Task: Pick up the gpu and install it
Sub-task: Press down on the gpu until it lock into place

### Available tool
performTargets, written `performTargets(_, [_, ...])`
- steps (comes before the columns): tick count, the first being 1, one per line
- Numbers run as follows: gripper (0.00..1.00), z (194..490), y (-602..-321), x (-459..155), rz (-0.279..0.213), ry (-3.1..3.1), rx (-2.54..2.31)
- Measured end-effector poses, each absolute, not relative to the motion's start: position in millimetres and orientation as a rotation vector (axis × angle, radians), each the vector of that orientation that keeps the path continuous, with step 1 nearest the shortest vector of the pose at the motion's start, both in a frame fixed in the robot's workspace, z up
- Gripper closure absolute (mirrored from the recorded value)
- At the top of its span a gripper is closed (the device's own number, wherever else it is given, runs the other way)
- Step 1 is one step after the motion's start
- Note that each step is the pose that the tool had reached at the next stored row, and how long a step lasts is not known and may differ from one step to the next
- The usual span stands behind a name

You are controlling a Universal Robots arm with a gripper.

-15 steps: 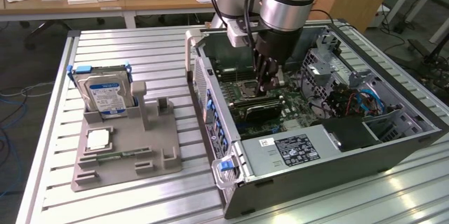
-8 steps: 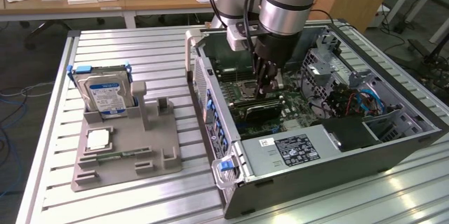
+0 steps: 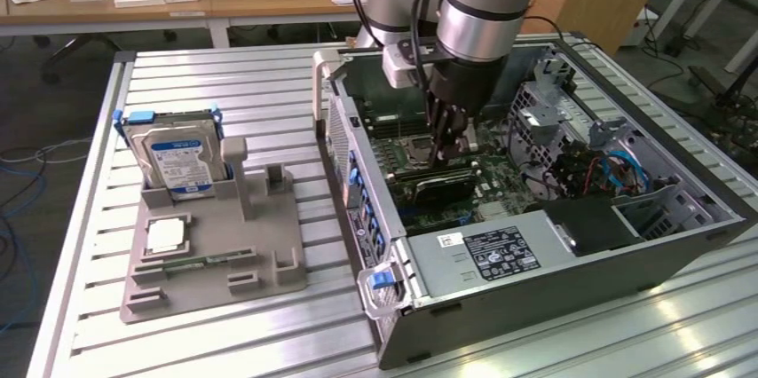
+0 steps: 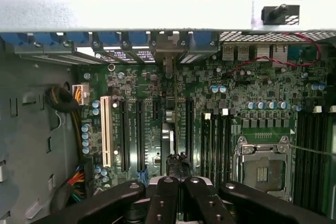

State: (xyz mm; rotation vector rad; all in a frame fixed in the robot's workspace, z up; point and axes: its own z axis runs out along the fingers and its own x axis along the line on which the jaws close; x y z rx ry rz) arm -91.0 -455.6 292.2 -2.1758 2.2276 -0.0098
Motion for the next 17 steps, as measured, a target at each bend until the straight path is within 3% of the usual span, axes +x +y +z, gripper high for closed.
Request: performTargets(17, [0.89, 284.2, -455.6, -87.3, -0.011, 2.228, -2.176])
